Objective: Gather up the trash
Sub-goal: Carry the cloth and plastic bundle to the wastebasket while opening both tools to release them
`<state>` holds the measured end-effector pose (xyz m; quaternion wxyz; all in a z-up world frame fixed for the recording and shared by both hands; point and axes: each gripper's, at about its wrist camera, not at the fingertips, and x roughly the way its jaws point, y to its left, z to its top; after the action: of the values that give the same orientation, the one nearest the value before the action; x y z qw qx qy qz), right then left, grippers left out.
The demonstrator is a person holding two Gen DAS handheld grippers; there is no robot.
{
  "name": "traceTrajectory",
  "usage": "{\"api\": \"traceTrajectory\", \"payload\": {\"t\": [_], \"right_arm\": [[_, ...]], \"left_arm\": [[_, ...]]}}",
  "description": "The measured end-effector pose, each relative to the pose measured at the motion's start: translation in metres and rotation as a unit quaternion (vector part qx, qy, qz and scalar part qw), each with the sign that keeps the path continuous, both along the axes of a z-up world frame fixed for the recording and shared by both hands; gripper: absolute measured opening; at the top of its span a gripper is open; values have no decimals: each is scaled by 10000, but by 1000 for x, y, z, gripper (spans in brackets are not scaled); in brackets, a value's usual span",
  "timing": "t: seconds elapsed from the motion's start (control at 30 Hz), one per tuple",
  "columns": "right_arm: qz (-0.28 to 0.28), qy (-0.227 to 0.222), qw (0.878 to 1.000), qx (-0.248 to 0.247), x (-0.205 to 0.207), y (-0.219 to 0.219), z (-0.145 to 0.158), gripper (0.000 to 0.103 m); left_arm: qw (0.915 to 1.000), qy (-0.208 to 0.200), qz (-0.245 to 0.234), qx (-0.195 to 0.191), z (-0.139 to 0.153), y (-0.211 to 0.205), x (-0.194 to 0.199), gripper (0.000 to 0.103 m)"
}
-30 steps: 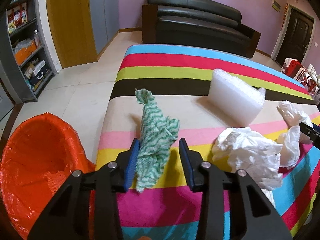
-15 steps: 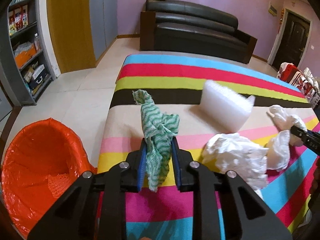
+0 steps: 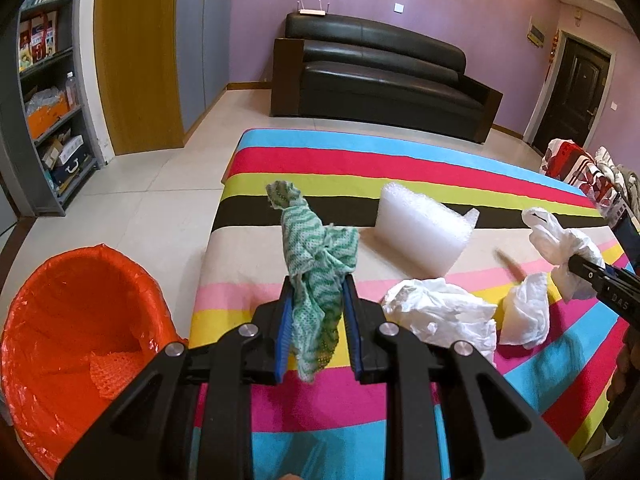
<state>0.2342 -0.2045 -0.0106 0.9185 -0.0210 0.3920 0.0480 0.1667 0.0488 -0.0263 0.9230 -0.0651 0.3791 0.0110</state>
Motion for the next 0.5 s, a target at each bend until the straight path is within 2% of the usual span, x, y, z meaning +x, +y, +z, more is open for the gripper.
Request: {"api": "traceTrajectory", "payload": {"t": [0.5], "right_arm": [[288, -218, 9993, 25, -16, 30, 16, 37]], "left_arm": [[9999, -68, 119, 3, 7, 14, -11, 23]]}}
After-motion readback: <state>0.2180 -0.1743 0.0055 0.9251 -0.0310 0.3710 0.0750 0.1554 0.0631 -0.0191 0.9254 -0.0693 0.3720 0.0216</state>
